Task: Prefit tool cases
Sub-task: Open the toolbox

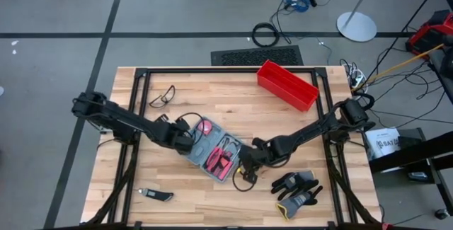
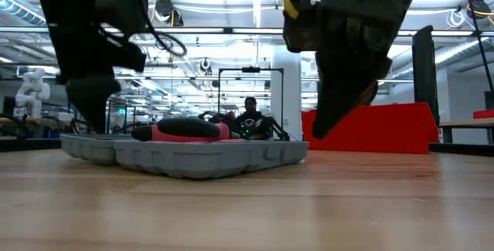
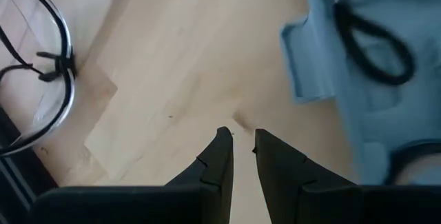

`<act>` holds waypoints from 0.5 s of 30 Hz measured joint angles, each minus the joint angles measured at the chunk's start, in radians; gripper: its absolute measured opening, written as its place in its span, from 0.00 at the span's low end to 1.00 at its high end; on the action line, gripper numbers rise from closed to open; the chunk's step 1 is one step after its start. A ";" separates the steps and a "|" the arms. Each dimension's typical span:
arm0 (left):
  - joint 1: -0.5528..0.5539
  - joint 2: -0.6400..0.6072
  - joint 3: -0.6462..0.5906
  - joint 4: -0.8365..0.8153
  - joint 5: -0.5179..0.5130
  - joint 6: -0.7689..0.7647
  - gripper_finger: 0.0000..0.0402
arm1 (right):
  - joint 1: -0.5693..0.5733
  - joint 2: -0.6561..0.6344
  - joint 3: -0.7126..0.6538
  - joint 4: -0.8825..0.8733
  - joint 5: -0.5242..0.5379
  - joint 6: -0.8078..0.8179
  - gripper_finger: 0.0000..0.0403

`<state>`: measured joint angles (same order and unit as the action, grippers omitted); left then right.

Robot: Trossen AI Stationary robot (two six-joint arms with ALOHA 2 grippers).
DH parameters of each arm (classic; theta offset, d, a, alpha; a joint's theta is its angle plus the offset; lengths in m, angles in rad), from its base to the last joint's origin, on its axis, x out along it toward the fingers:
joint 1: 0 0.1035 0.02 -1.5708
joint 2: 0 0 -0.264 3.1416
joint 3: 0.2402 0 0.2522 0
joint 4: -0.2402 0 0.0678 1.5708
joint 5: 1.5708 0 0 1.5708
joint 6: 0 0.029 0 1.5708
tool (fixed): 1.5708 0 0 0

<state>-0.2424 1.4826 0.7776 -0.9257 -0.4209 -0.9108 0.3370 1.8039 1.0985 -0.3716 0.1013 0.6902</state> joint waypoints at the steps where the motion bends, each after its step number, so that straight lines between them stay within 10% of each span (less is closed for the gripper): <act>1: 0.001 0.019 0.000 0.000 0.002 0.000 0.17 | 0.001 0.009 0.000 0.016 -0.026 0.000 0.00; 15: 0.002 0.079 0.000 0.240 0.210 0.052 0.17 | 0.038 0.145 0.000 0.511 -0.334 -0.127 0.00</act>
<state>-0.2405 1.5620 0.7772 -0.6856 -0.2112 -0.8586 0.3754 1.9492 1.0988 0.1394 -0.2331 0.5631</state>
